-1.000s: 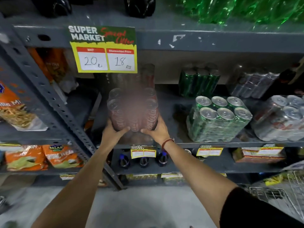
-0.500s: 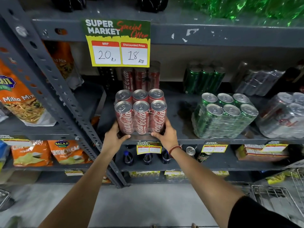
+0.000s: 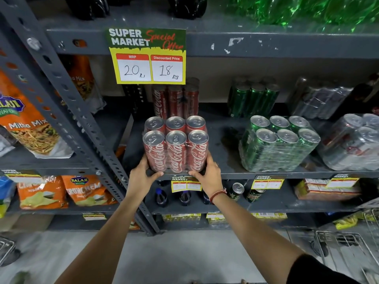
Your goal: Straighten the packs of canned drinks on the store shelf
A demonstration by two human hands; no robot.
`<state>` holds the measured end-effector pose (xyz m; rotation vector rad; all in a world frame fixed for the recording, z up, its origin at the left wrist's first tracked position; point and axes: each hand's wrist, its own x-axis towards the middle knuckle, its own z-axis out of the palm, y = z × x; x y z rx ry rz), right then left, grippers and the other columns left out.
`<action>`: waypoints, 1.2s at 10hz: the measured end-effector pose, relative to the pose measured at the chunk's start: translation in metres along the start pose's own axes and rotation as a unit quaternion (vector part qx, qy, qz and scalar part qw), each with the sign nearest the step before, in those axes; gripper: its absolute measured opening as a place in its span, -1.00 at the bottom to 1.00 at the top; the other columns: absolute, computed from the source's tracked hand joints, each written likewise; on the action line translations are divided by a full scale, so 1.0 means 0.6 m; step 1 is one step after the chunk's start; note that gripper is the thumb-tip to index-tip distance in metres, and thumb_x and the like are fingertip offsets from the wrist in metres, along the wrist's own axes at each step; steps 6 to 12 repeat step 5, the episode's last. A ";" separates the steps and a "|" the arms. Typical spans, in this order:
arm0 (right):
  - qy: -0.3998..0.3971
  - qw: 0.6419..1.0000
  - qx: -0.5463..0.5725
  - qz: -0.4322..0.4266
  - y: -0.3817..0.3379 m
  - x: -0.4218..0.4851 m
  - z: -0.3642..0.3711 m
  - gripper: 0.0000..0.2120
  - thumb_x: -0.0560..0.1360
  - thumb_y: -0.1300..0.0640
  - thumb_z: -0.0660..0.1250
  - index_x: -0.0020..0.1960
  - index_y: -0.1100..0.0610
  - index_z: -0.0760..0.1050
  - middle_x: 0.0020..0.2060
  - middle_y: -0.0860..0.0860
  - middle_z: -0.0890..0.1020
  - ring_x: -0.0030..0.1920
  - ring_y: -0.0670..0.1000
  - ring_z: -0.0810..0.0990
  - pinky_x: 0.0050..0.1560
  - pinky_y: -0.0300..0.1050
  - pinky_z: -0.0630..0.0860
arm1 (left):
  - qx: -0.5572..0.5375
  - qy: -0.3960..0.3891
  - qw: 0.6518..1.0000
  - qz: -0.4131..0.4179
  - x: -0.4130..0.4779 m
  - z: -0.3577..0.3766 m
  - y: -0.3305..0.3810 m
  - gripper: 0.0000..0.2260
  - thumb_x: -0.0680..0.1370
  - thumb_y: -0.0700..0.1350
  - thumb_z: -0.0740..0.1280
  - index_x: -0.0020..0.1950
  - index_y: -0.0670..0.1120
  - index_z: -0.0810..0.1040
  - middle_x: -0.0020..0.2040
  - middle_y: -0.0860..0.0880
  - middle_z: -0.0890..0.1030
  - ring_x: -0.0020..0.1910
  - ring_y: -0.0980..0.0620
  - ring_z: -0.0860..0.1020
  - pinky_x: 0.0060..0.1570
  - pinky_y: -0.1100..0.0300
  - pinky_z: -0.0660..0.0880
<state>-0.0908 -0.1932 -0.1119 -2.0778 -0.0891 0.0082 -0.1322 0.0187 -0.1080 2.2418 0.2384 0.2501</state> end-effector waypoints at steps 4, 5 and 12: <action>-0.036 0.999 -0.022 -0.011 -0.021 -0.010 -0.021 -0.32 0.35 0.17 0.52 0.37 0.21 0.28 0.18 0.19 0.56 0.23 0.15 0.49 0.23 -0.14 0.37 | 0.027 -0.002 1.000 -0.003 -0.014 -0.003 0.016 -0.29 0.44 -0.10 0.48 0.49 -0.12 0.20 0.28 -0.14 0.58 0.25 -0.11 0.54 0.25 -0.02 0.48; -0.031 0.999 -0.002 -0.025 -0.028 -0.006 -0.033 -0.35 0.31 0.08 0.55 0.28 0.22 0.34 0.19 0.18 0.57 0.23 0.13 0.50 0.31 -0.05 0.41 | 0.091 0.001 0.995 -0.036 -0.010 -0.003 0.025 -0.39 0.45 -0.11 0.46 0.42 -0.21 0.30 0.23 -0.22 0.58 0.21 -0.20 0.54 0.18 -0.03 0.48; -0.031 0.999 -0.002 -0.025 -0.028 -0.006 -0.033 -0.35 0.31 0.08 0.55 0.28 0.22 0.34 0.19 0.18 0.57 0.23 0.13 0.50 0.31 -0.05 0.41 | 0.091 0.001 0.995 -0.036 -0.010 -0.003 0.025 -0.39 0.45 -0.11 0.46 0.42 -0.21 0.30 0.23 -0.22 0.58 0.21 -0.20 0.54 0.18 -0.03 0.48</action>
